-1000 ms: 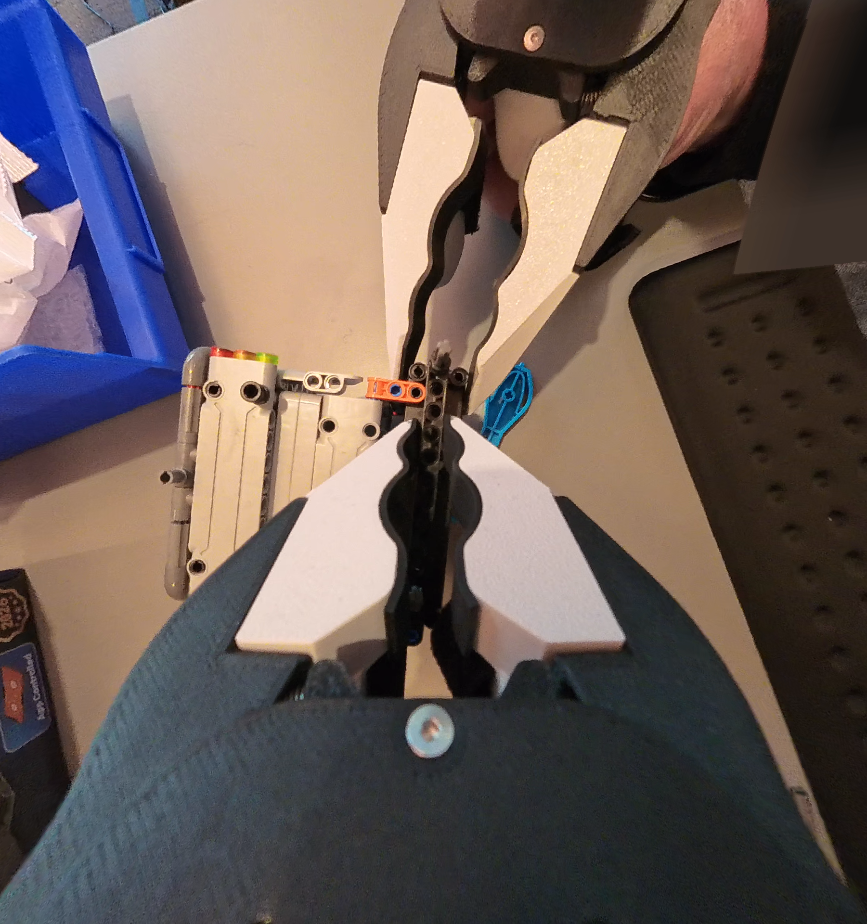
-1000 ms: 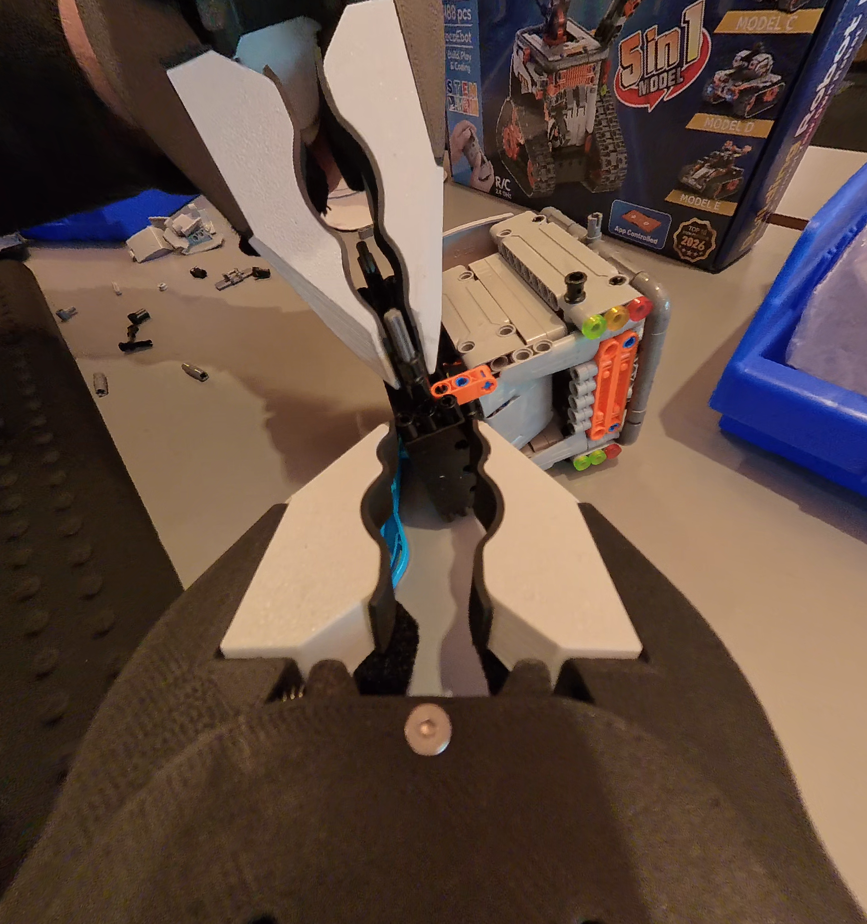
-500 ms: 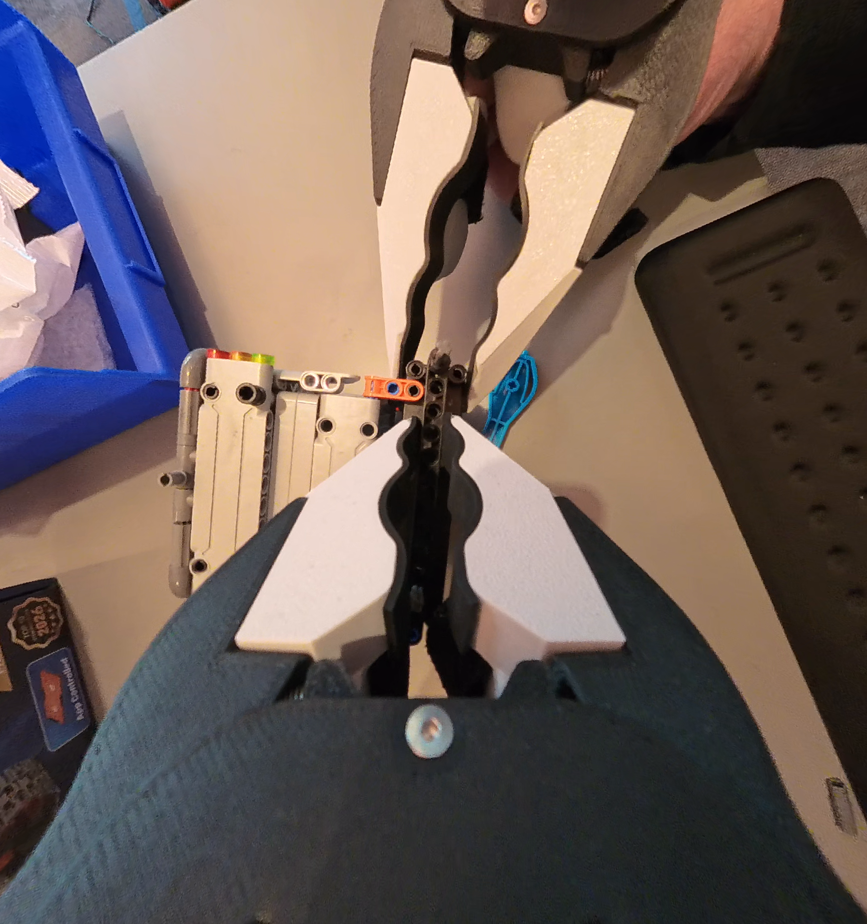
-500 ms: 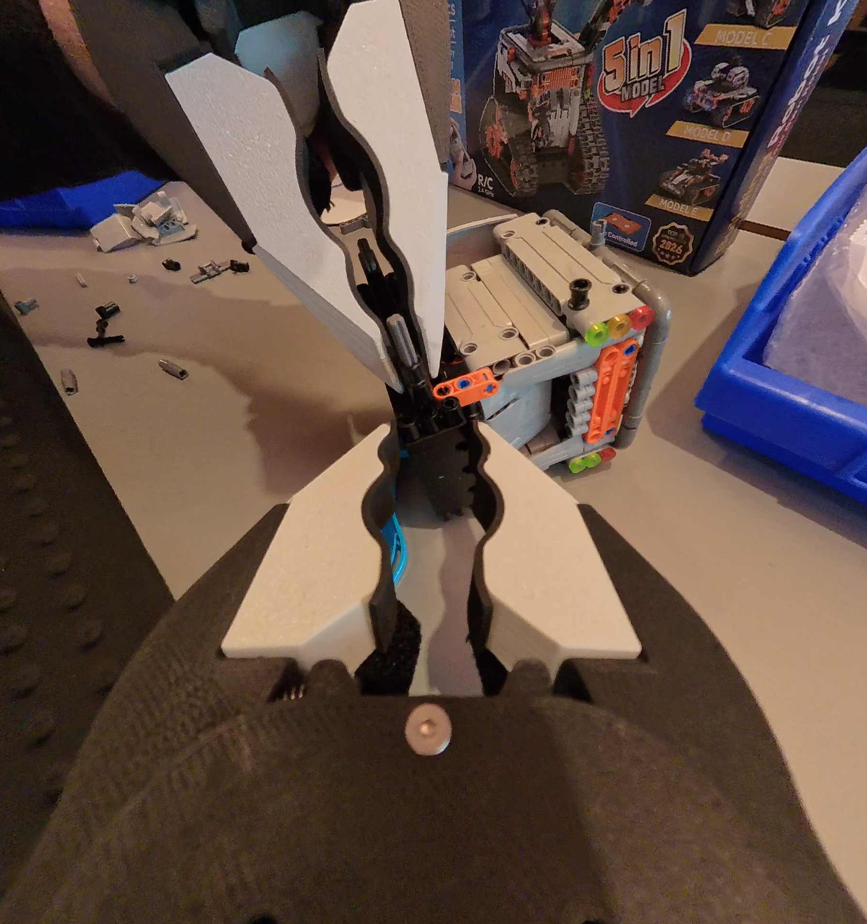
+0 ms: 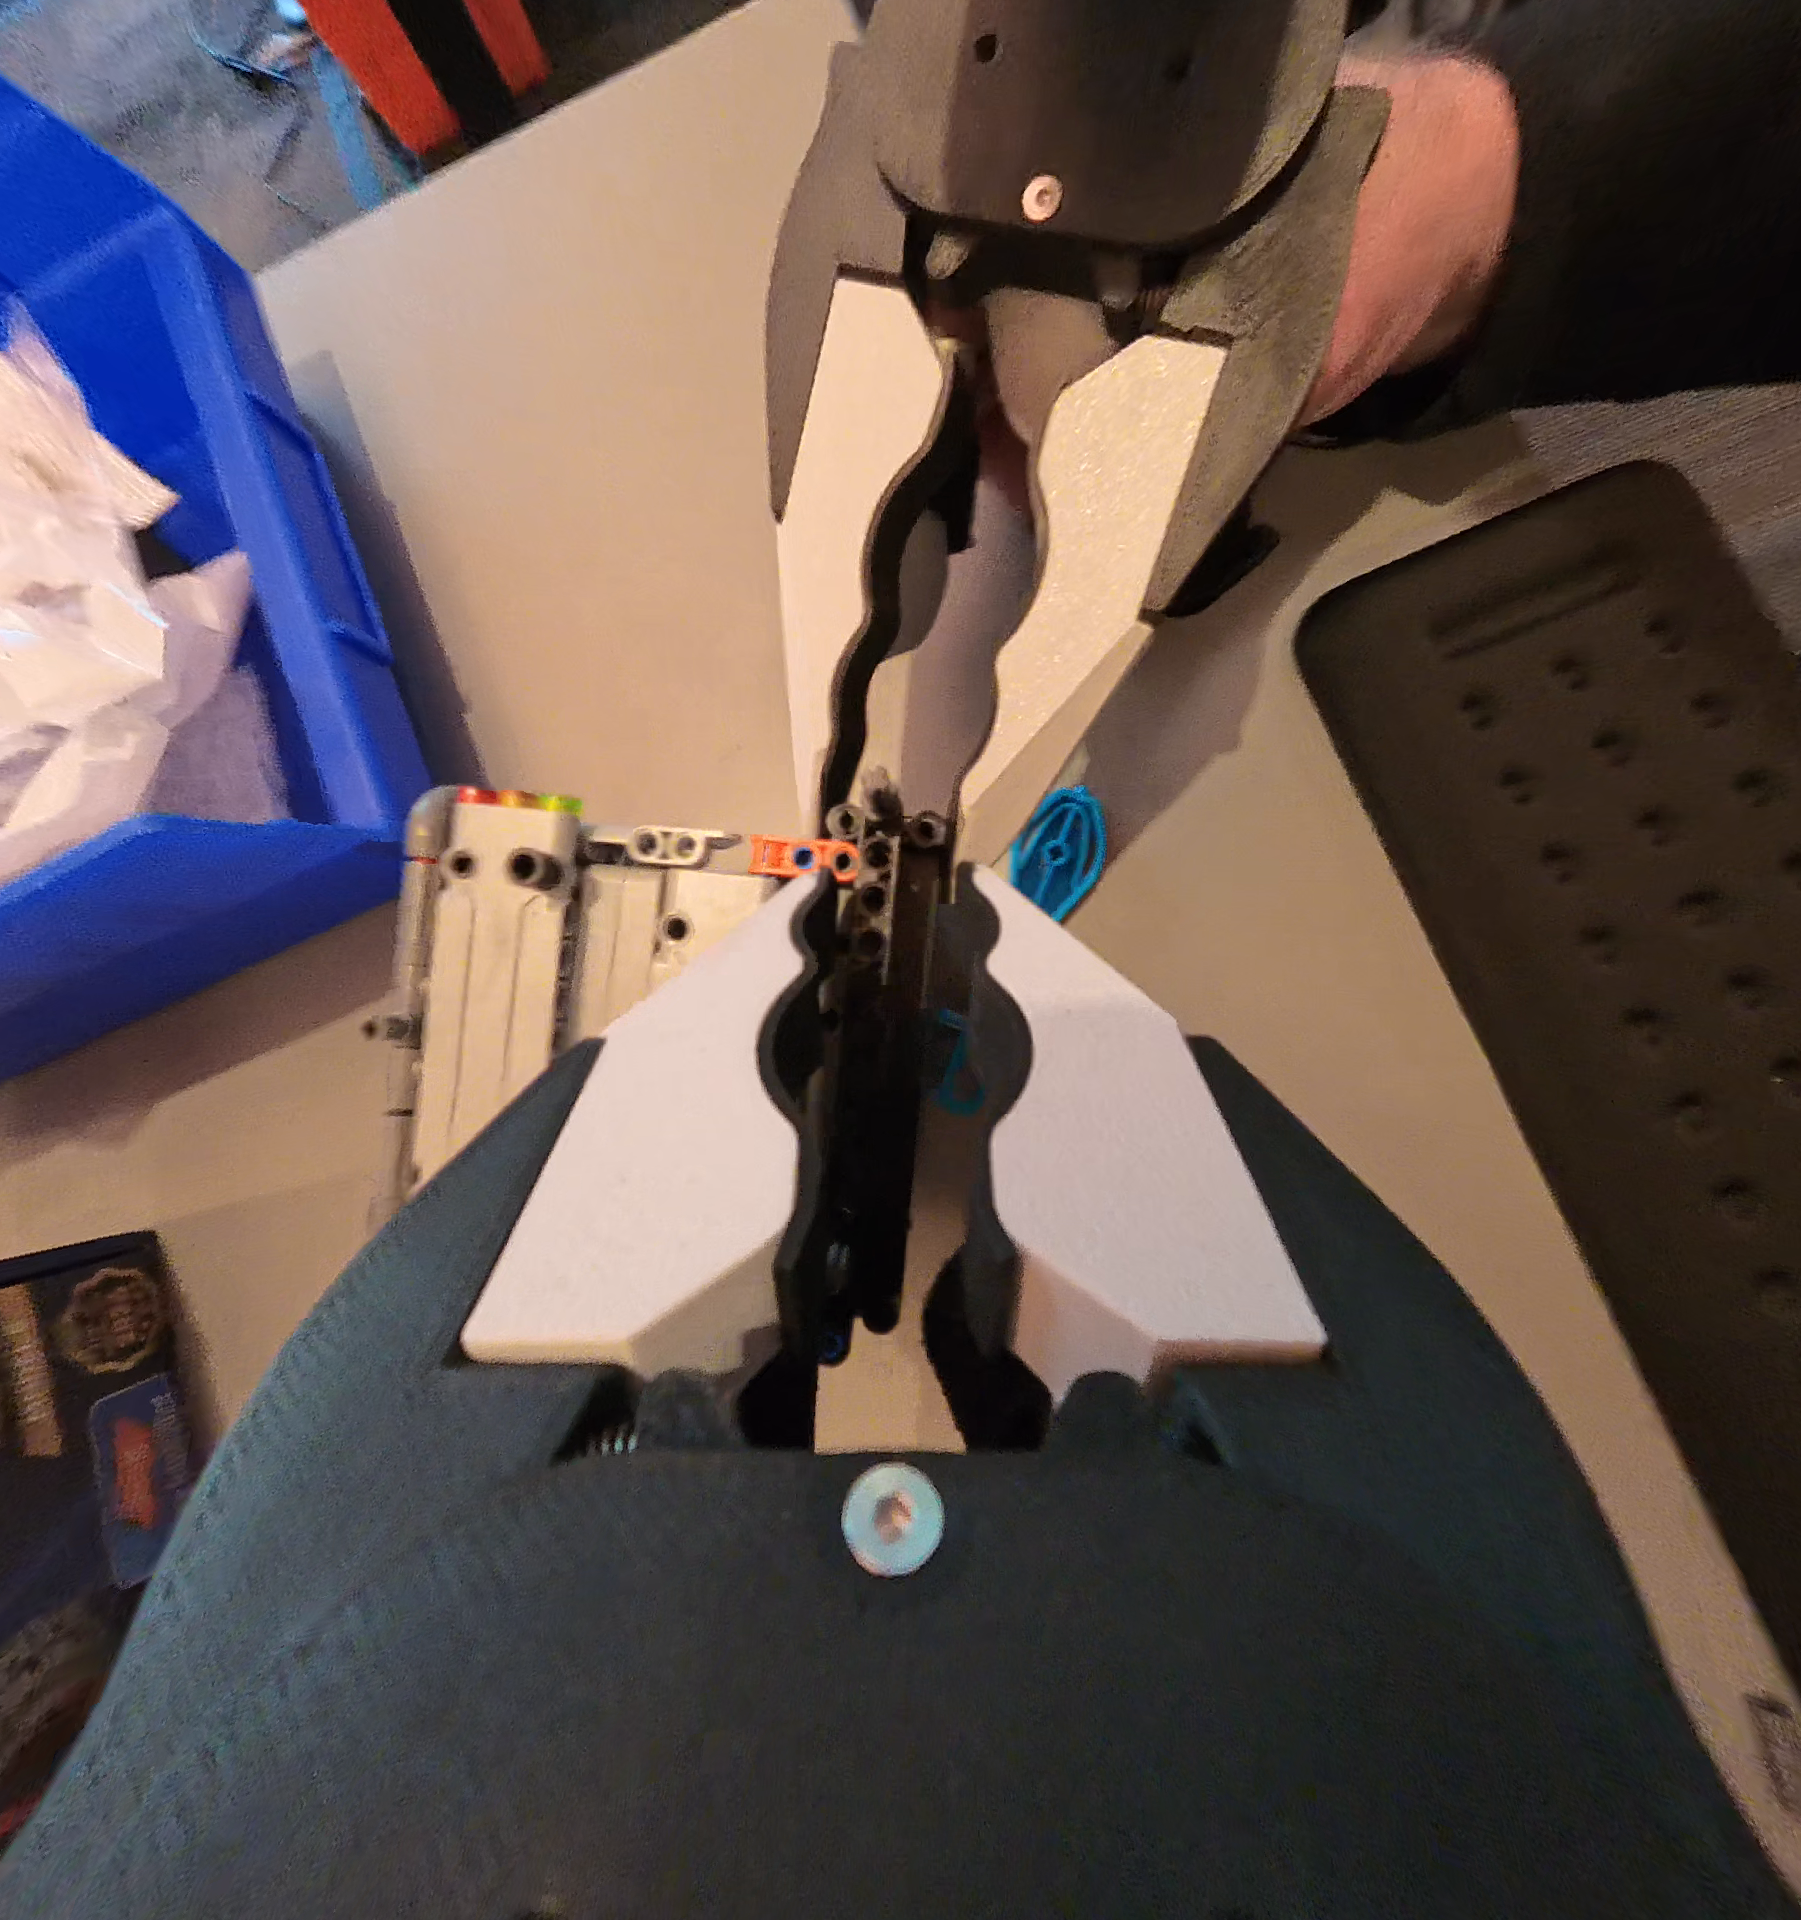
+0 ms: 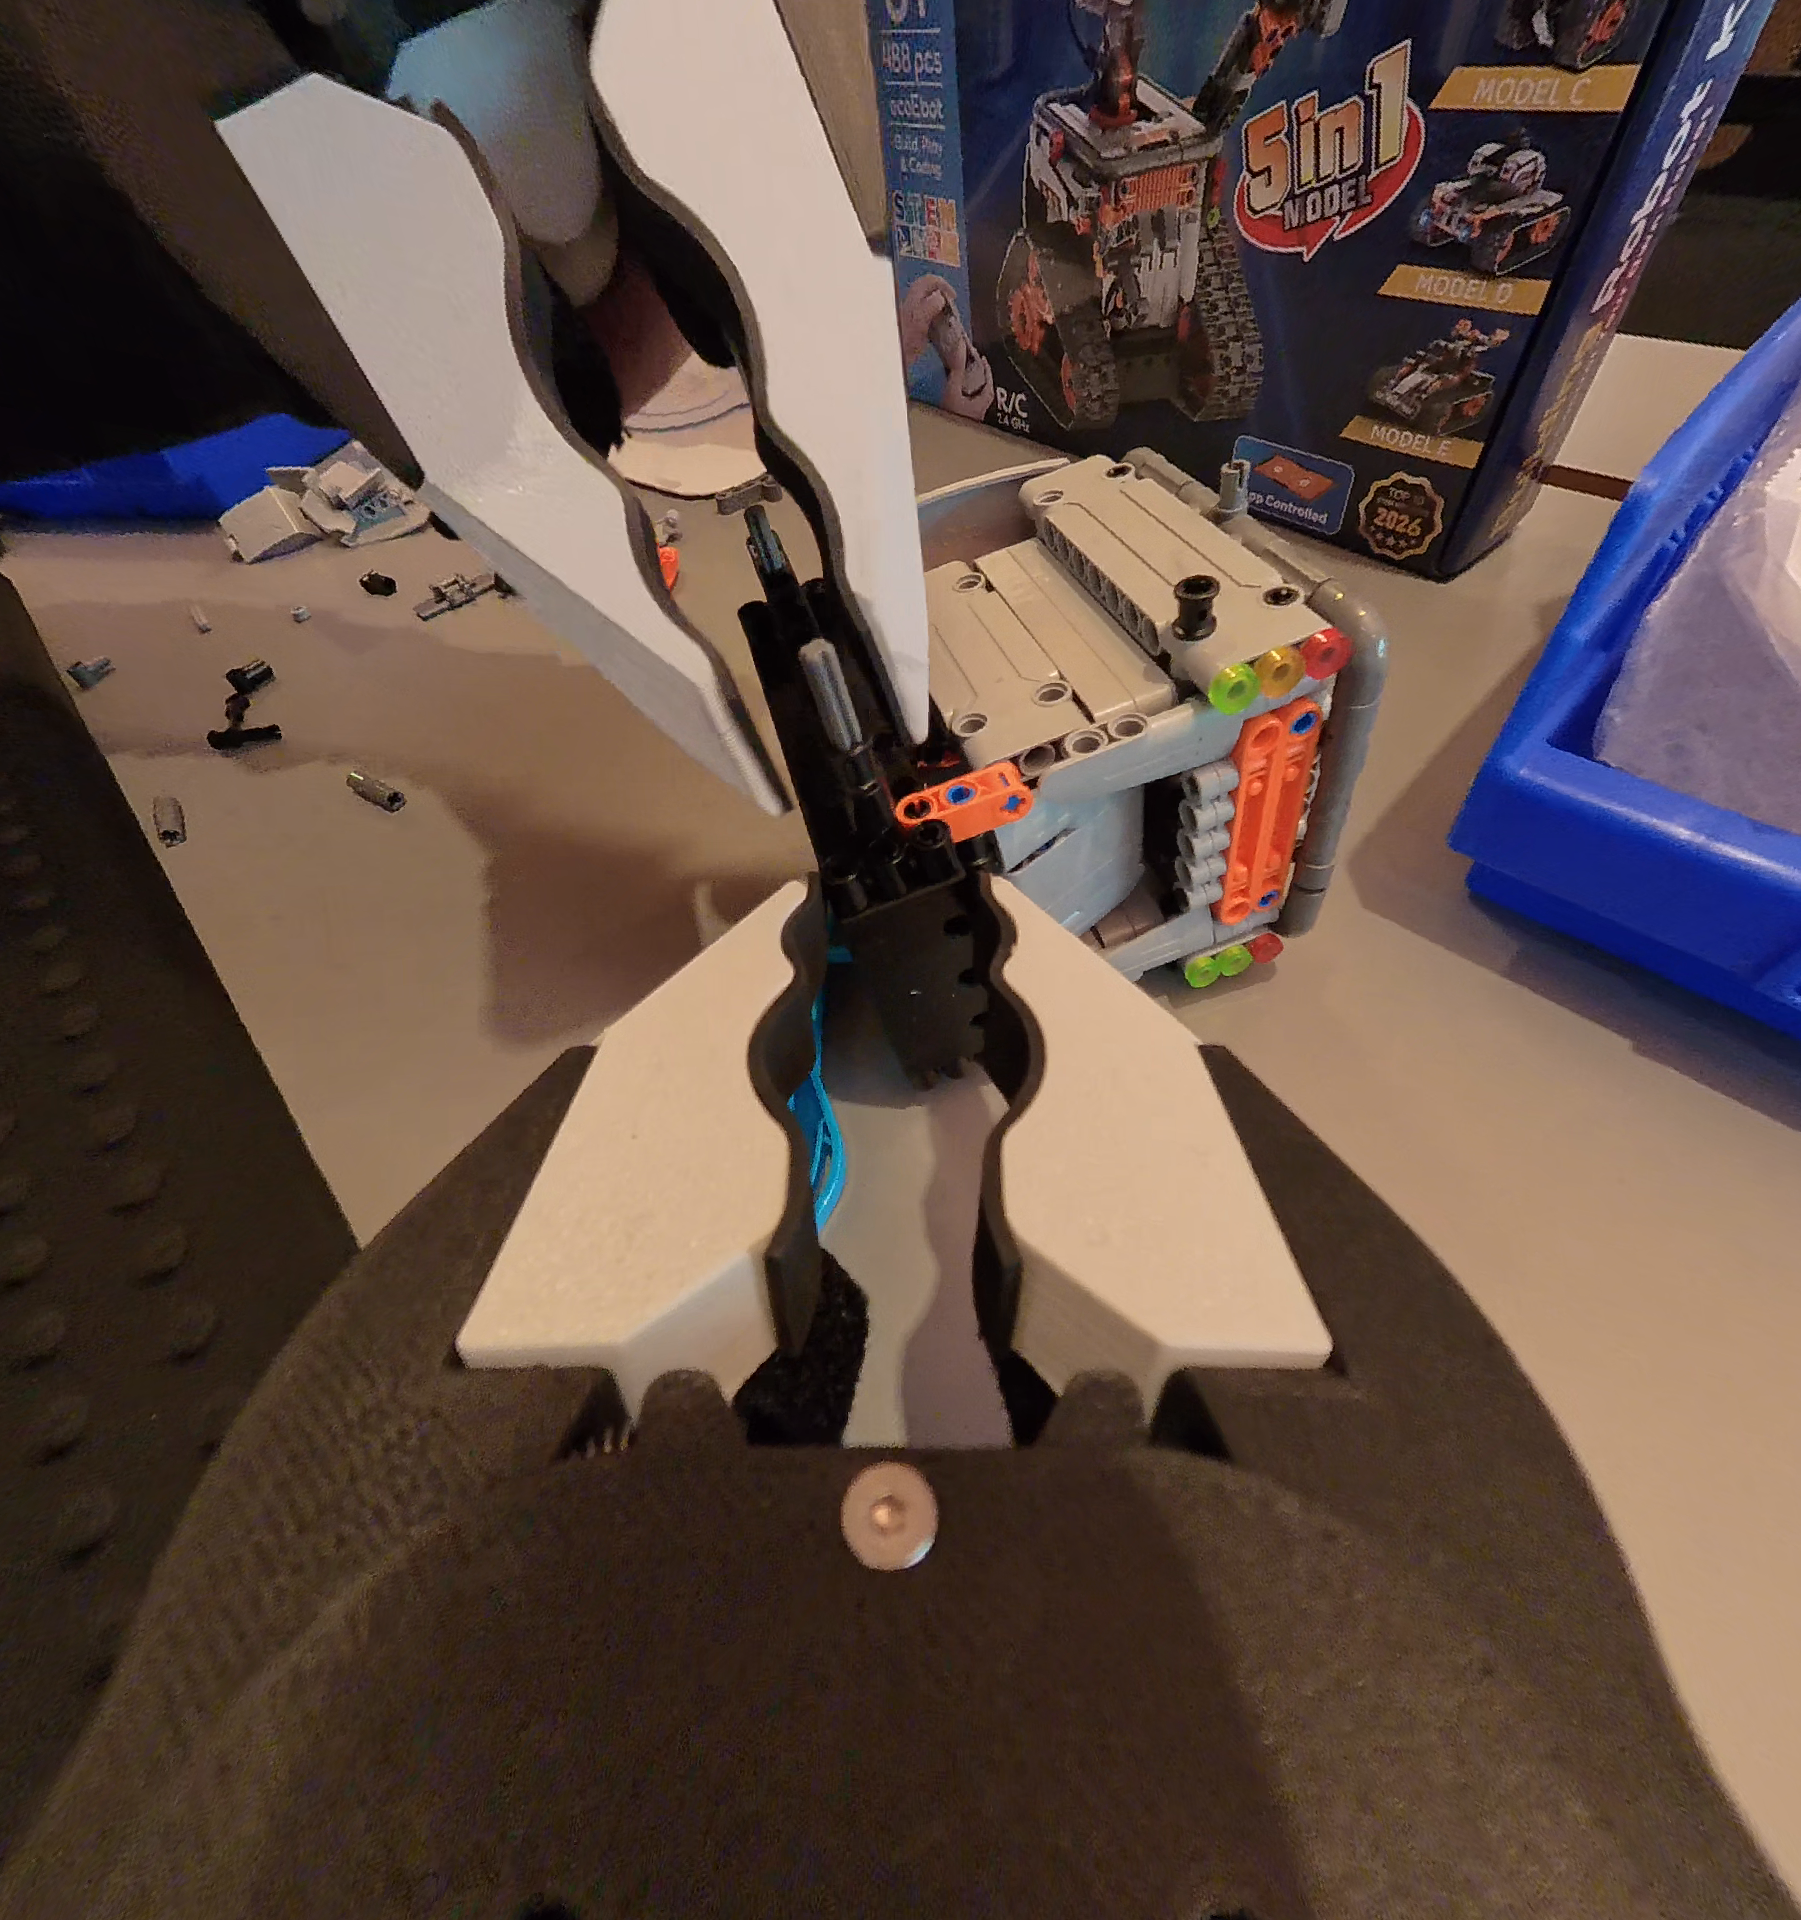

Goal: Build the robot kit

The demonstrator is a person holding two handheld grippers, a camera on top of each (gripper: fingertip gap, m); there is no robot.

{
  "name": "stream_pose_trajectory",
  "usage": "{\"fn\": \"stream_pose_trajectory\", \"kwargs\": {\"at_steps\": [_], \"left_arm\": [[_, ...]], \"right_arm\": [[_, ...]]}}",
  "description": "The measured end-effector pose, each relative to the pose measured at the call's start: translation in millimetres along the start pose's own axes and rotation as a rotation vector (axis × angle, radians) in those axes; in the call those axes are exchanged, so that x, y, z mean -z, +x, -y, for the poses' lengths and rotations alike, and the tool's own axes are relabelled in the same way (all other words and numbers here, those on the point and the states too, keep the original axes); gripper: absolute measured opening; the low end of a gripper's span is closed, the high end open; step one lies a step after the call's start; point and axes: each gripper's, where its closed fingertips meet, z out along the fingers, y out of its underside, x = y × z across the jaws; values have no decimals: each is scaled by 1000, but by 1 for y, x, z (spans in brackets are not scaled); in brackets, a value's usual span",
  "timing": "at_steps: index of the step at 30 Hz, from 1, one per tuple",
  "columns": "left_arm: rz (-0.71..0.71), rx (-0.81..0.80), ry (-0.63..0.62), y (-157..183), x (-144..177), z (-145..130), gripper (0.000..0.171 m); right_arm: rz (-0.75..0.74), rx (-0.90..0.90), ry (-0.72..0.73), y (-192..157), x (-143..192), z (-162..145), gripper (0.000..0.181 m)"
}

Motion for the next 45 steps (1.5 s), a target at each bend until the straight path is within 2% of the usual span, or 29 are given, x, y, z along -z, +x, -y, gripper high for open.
{"fn": "stream_pose_trajectory", "kwargs": {"at_steps": [4,22,42,45], "left_arm": [[37,-17,-19,-4,0,0,6],[9,-42,-66,-2,-2,0,6],[-68,39,-44,-2,-3,0,7],[-50,-24,-44,-1,-3,-1,6]], "right_arm": [[3,0,-1,0,0,0,25],[29,-18,-7,0,1,-2,25],[4,15,-9,0,1,-2,24],[13,10,-9,0,1,-2,24]]}}
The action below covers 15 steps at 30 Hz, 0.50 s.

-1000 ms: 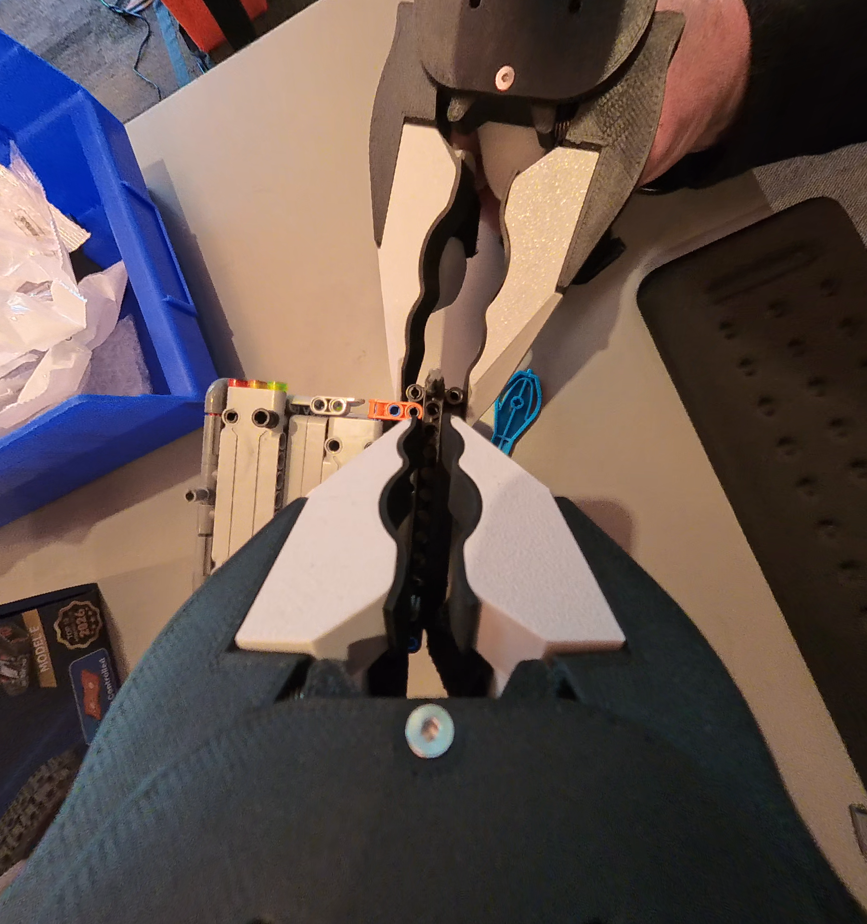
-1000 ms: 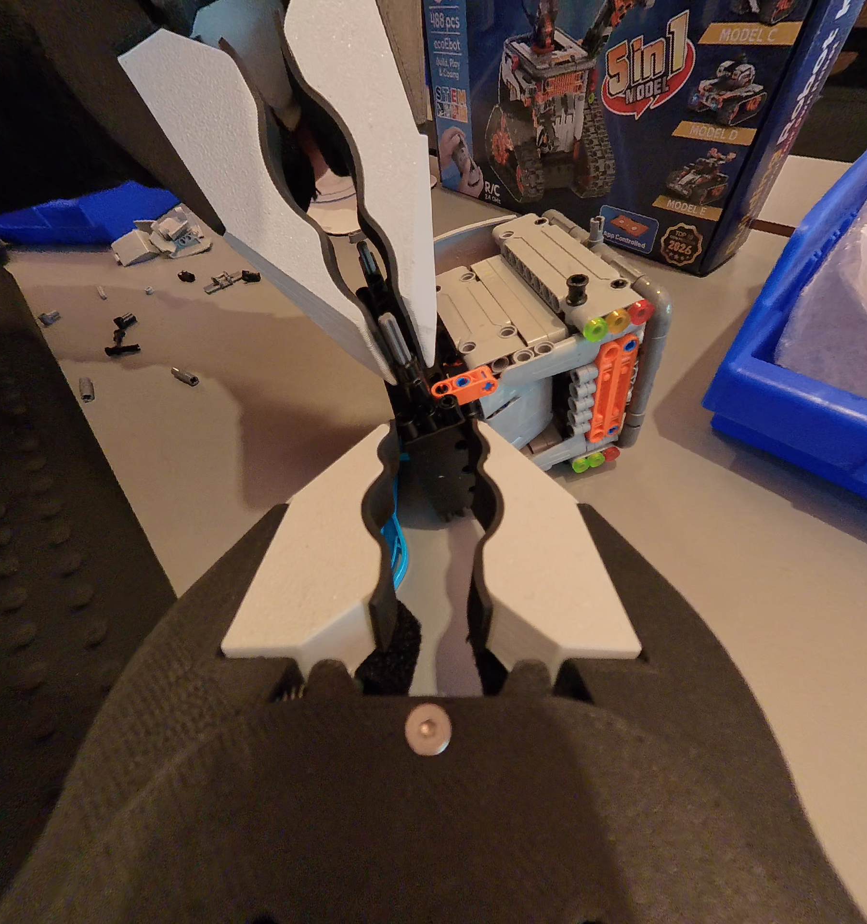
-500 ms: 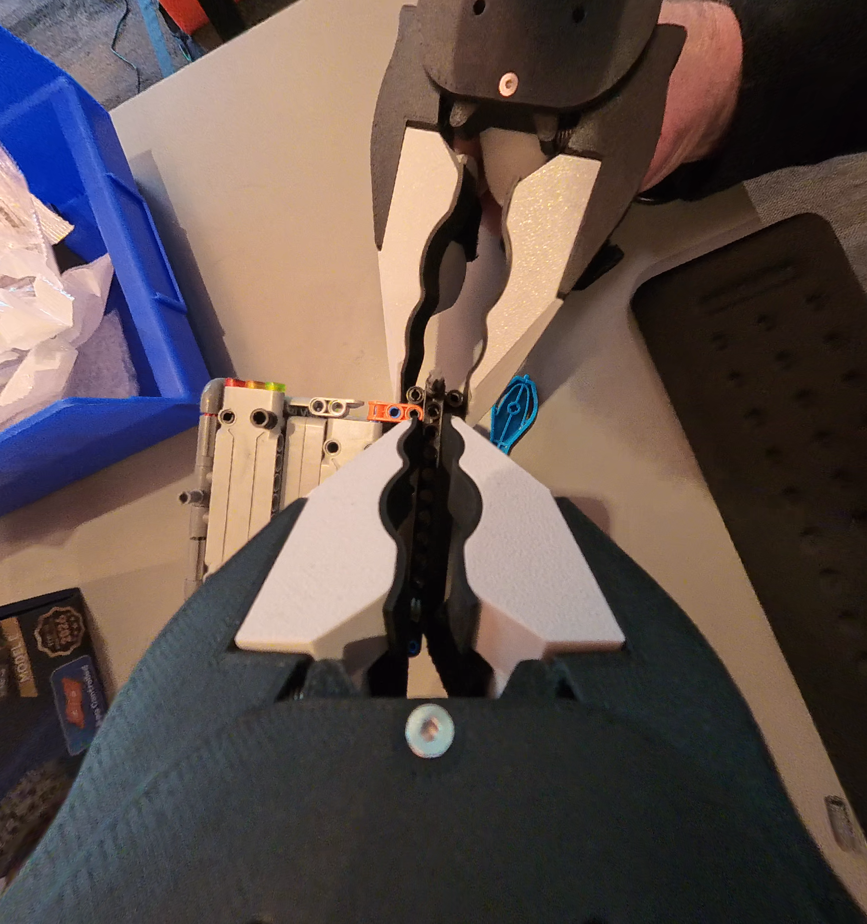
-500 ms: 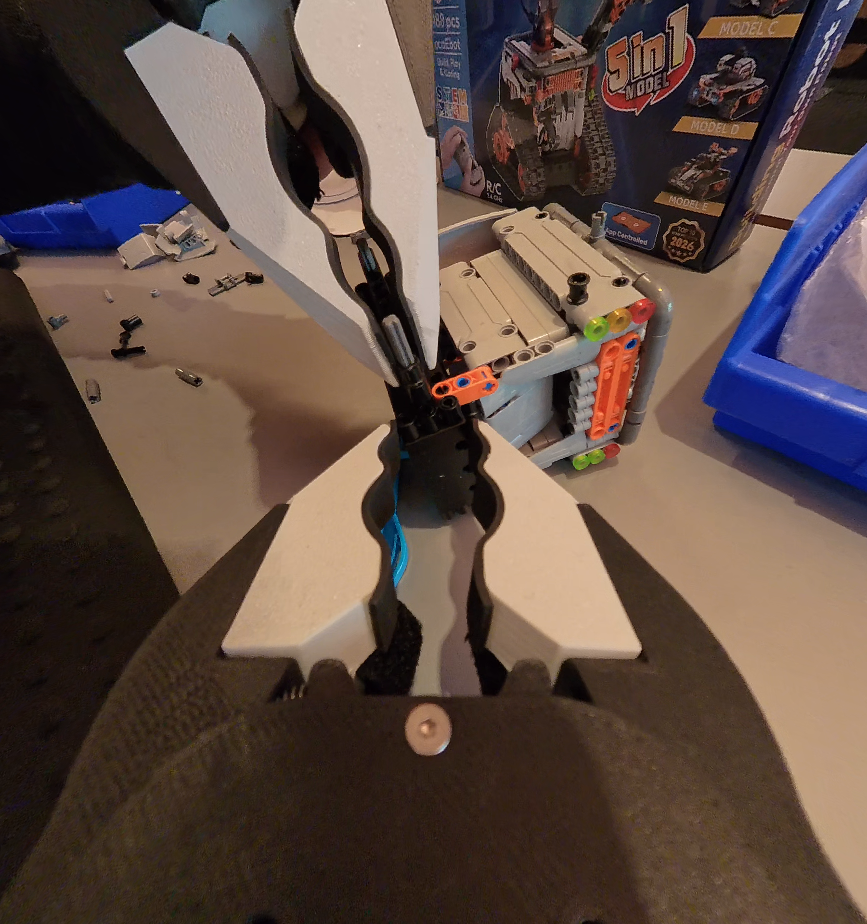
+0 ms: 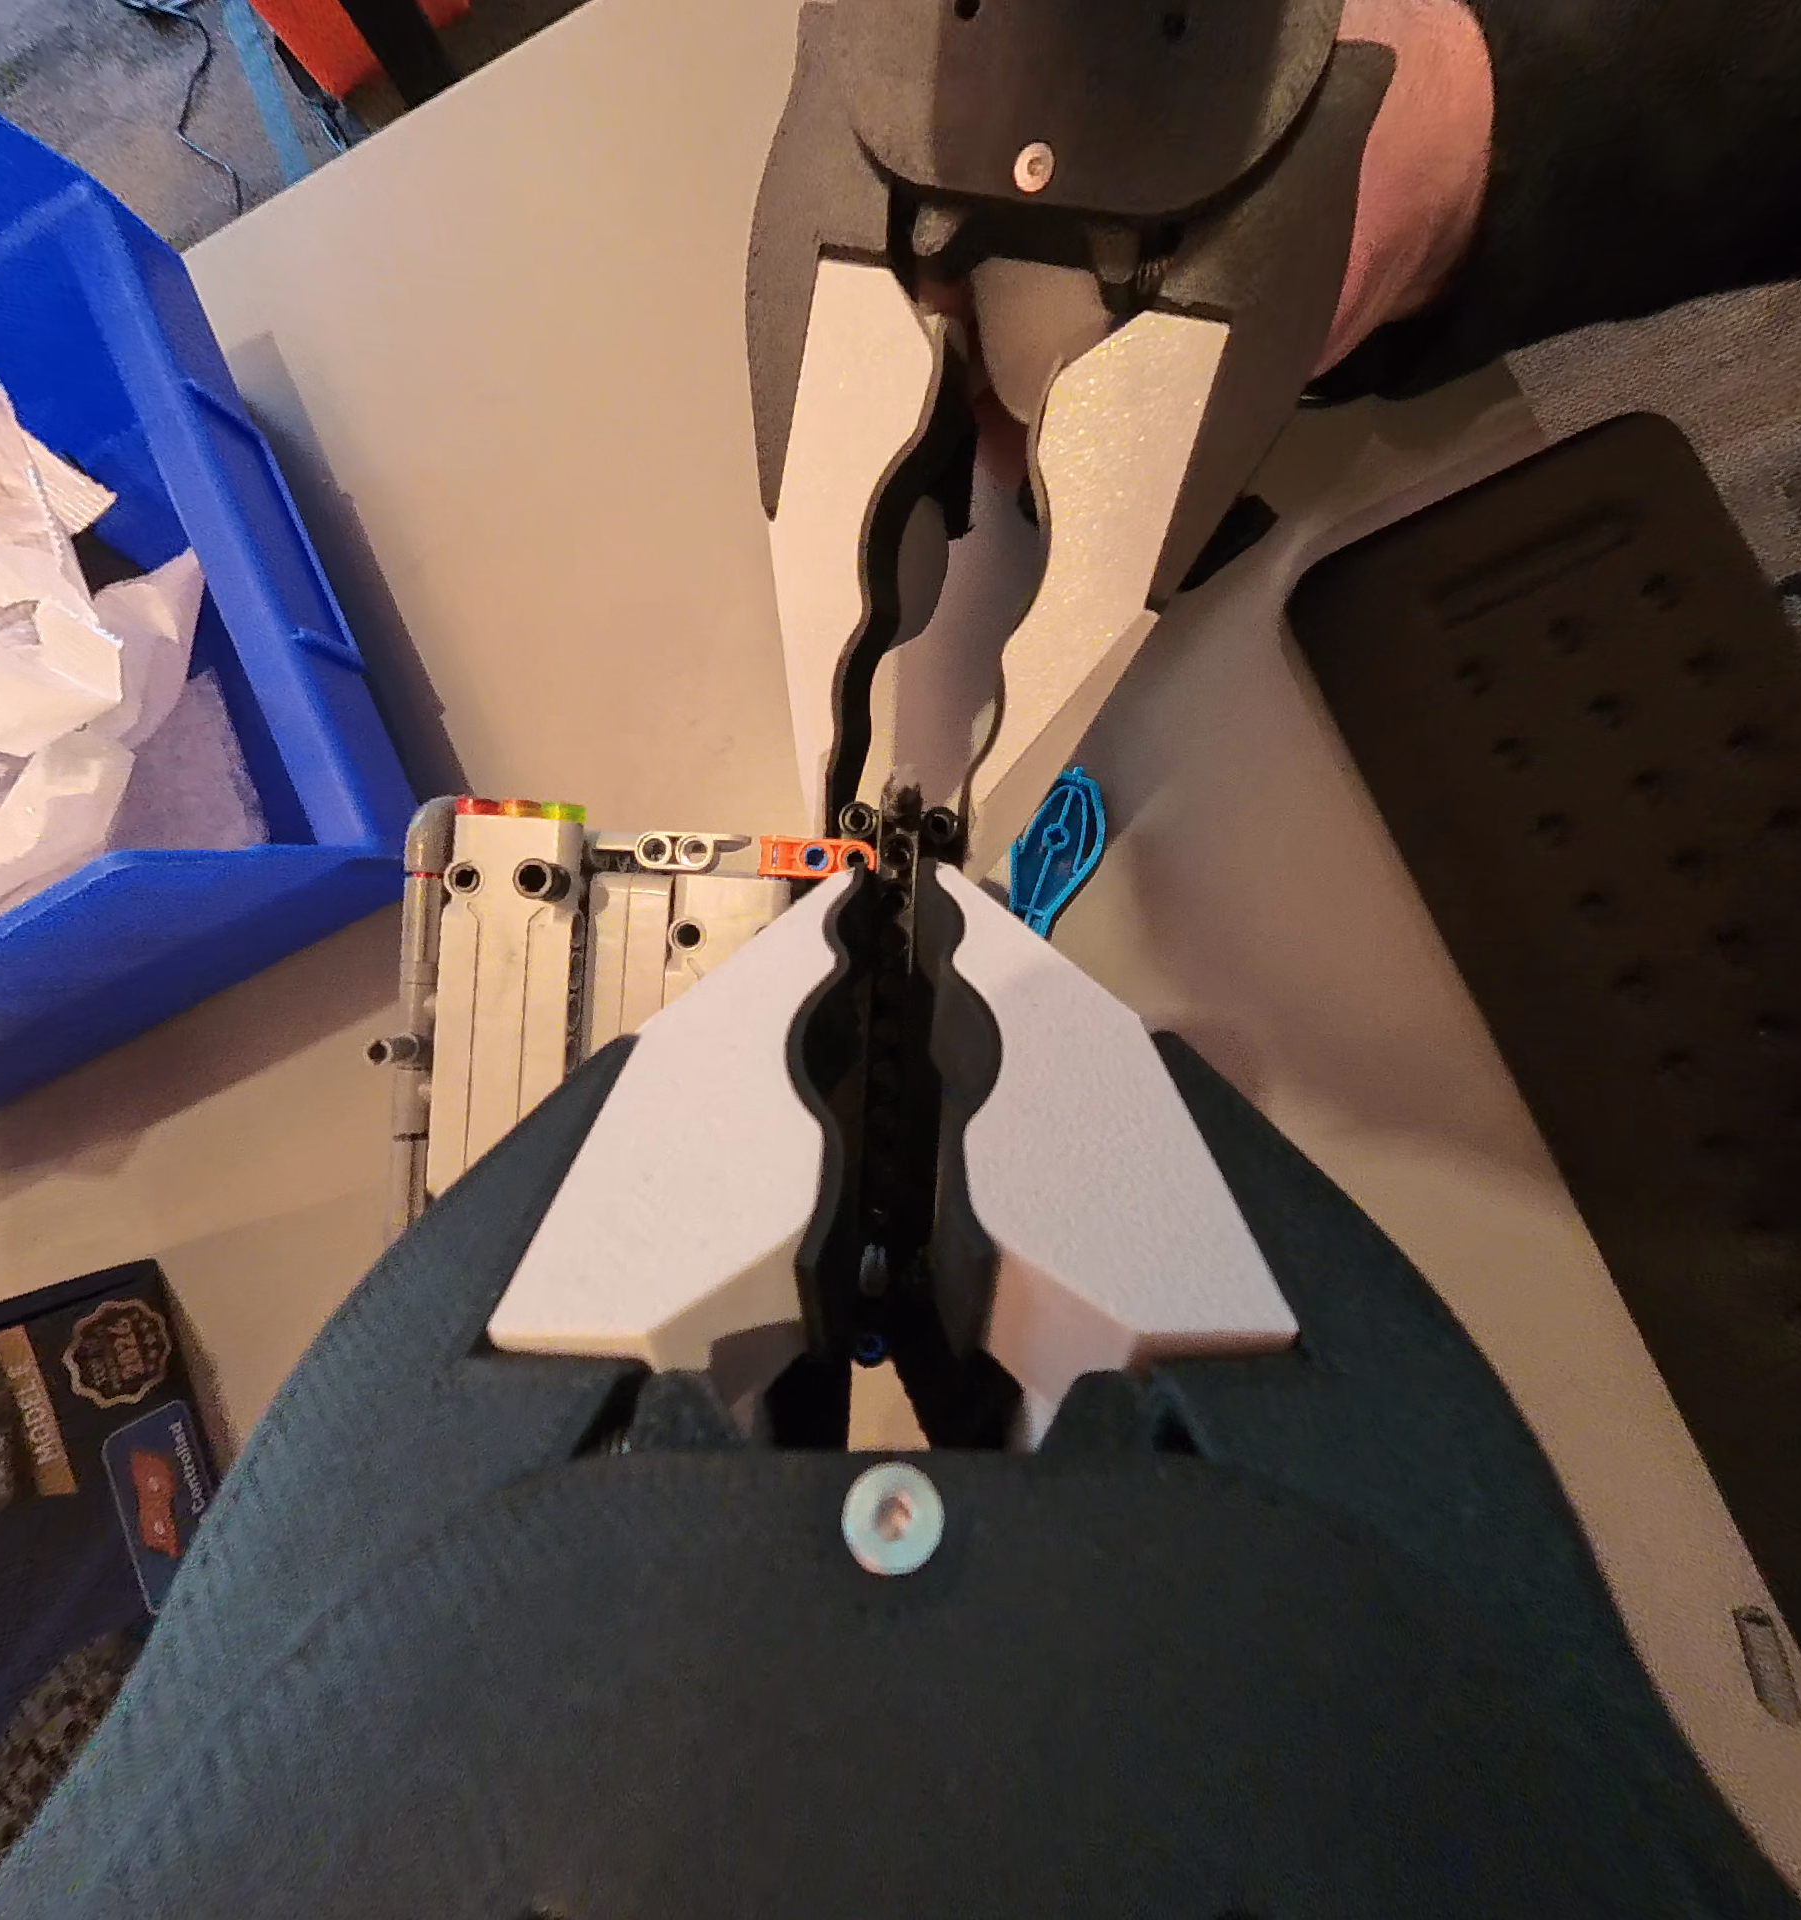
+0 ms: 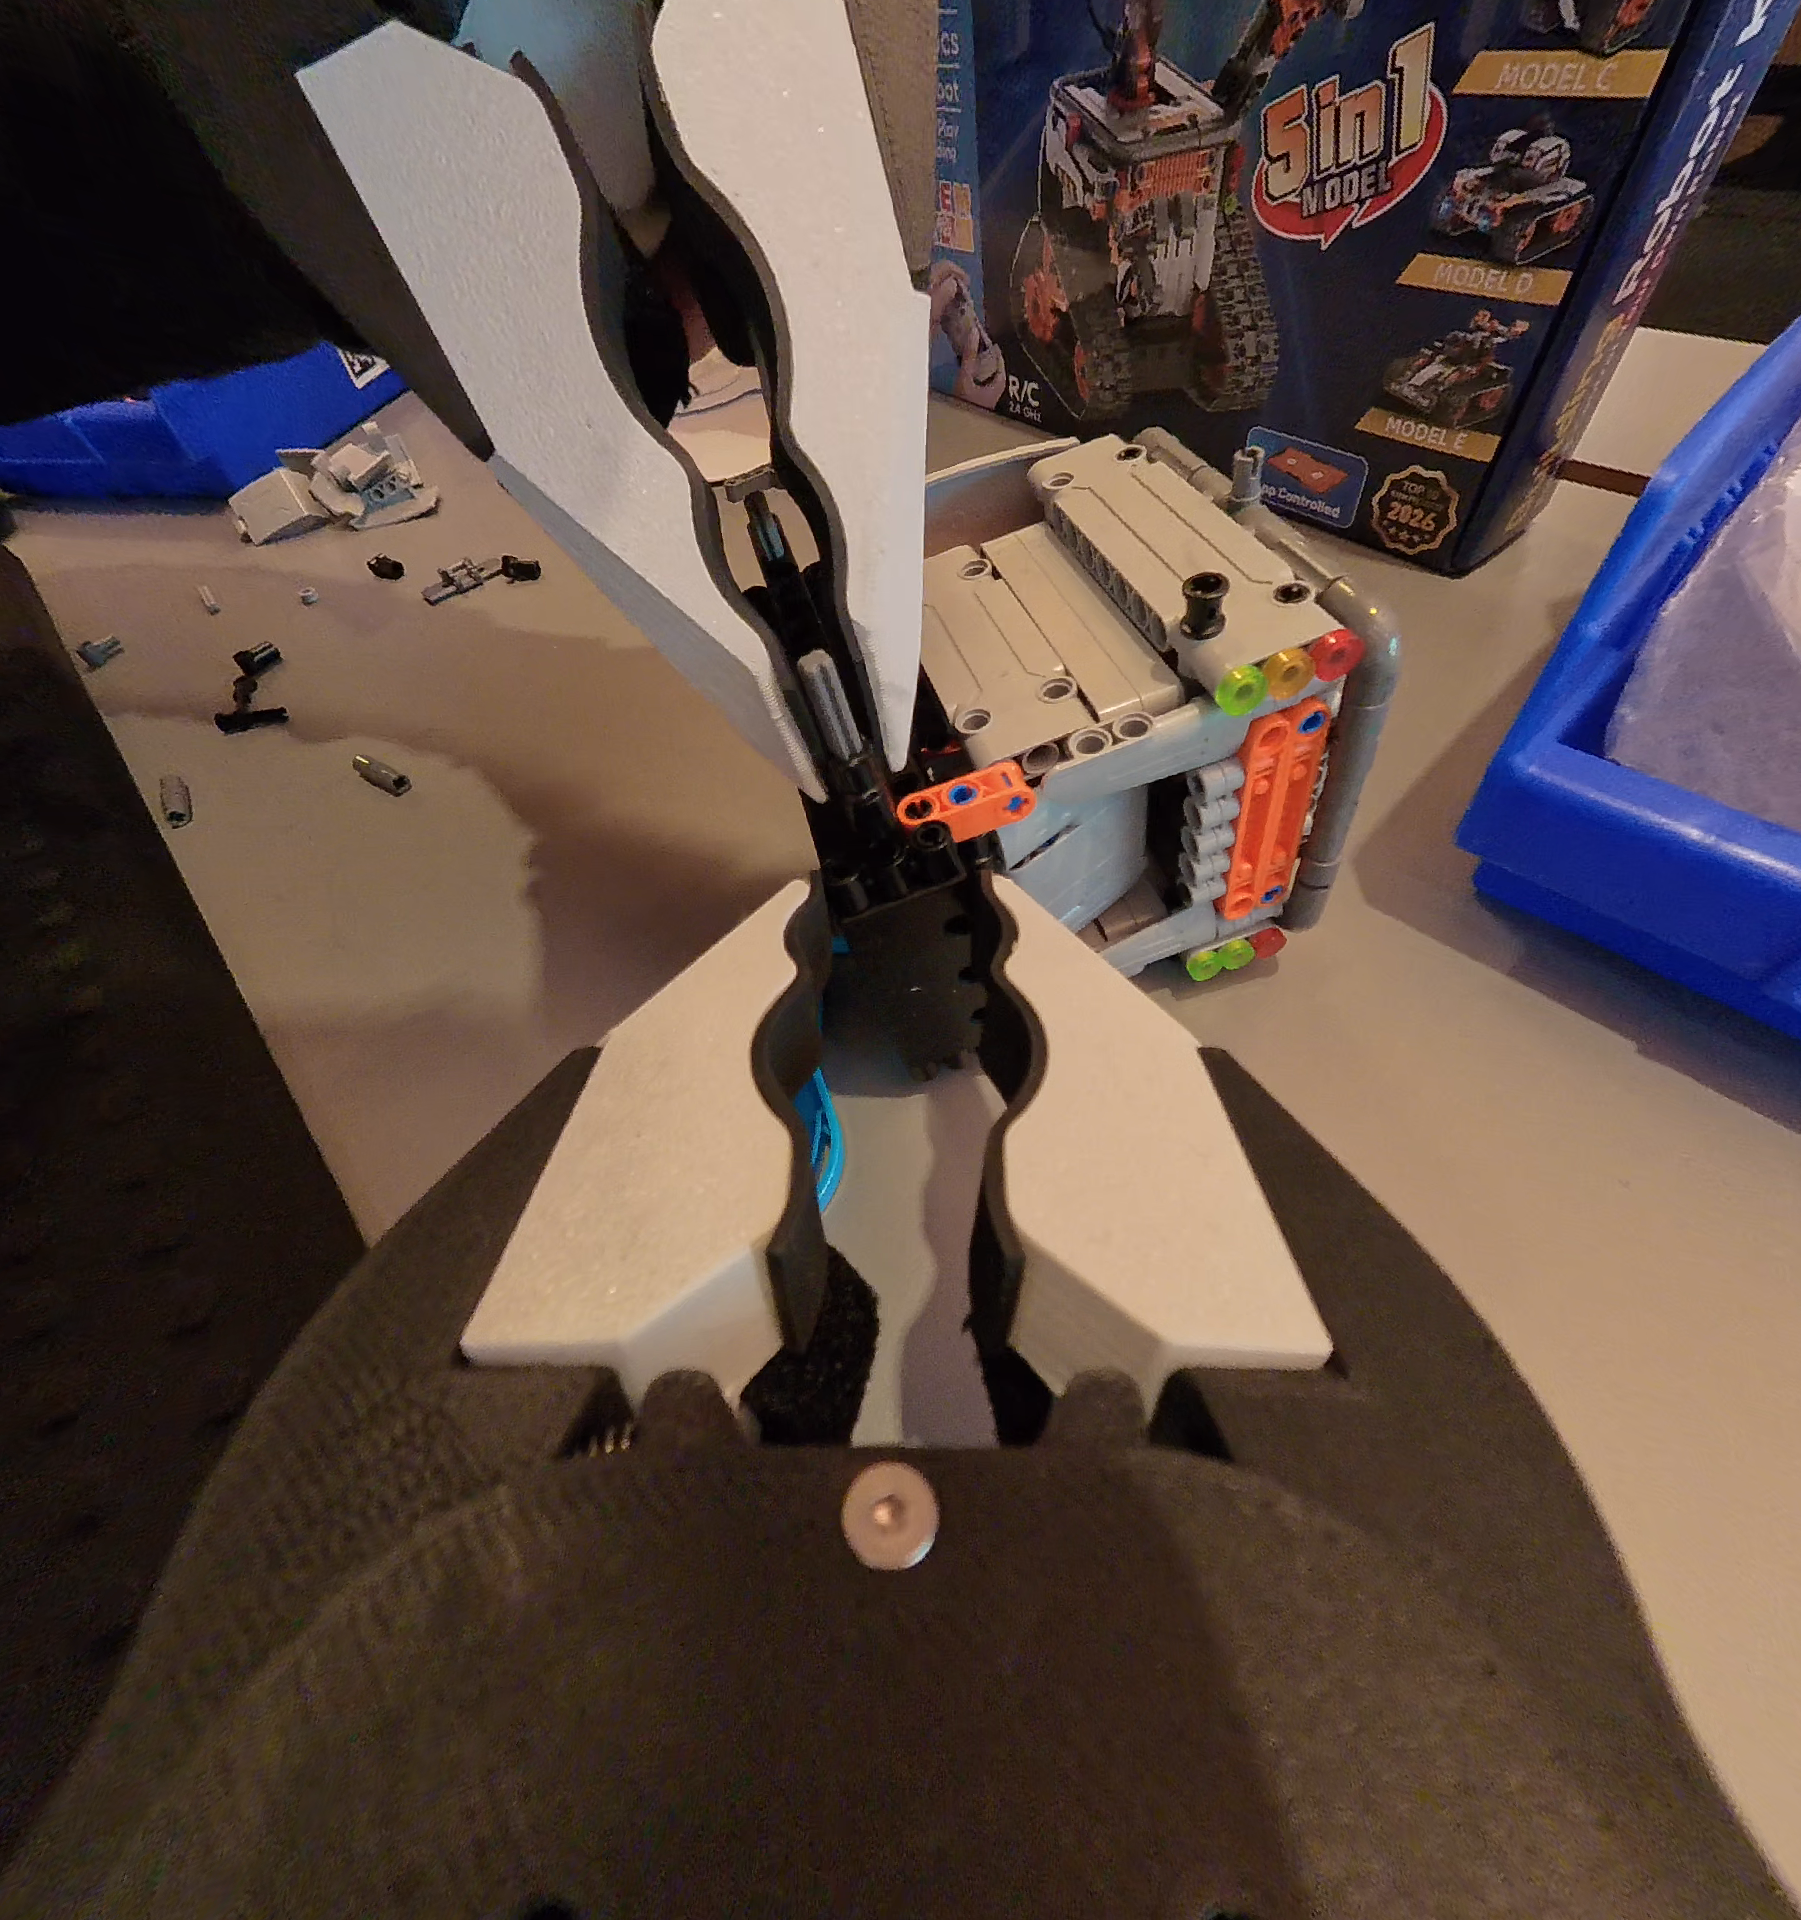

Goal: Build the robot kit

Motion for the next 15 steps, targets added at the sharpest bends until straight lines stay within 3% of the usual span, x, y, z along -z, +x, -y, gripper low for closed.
{"fn": "stream_pose_trajectory", "kwargs": {"at_steps": [7,15], "left_arm": [[-52,-69,15,3,1,-2,6],[85,-90,-6,0,-1,-1,5]], "right_arm": [[12,1,-2,-1,-1,0,24],[-9,5,-3,0,0,0,24]]}}
